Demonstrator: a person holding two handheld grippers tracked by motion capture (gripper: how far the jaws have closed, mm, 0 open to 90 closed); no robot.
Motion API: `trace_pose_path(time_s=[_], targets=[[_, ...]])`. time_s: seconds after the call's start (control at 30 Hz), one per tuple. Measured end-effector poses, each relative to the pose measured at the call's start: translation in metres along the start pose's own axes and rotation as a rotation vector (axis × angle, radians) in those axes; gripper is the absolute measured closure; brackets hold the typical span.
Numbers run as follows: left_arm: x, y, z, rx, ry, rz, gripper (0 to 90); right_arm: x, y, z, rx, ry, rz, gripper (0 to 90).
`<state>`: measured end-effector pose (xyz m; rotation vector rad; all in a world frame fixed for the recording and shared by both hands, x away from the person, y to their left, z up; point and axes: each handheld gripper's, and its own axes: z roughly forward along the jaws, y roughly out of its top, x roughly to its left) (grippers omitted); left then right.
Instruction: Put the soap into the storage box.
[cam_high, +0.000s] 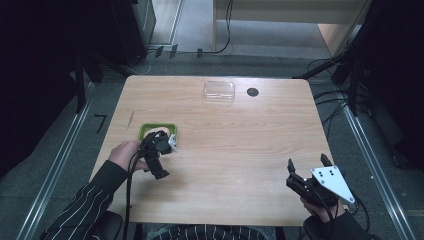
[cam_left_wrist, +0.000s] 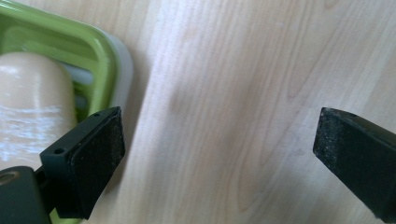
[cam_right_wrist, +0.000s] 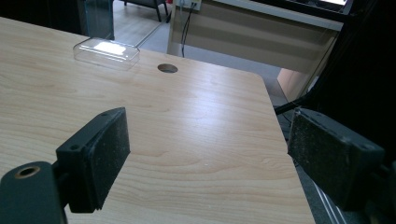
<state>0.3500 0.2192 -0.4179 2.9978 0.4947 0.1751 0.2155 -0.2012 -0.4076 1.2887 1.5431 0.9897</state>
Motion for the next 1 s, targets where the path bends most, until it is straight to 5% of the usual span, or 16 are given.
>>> trace_pose_path(time_s=[0.53, 1.0], targets=[[-0.032, -0.010, 0.010, 0.014, -0.039, -0.003, 3.0, 0.000, 0.000, 0.000, 0.000, 0.002, -0.006, 13.6], [-0.036, -0.006, 0.014, 0.032, -0.060, 0.014, 3.0, -0.001, -0.001, 0.001, 0.003, 0.001, 0.000, 13.6]])
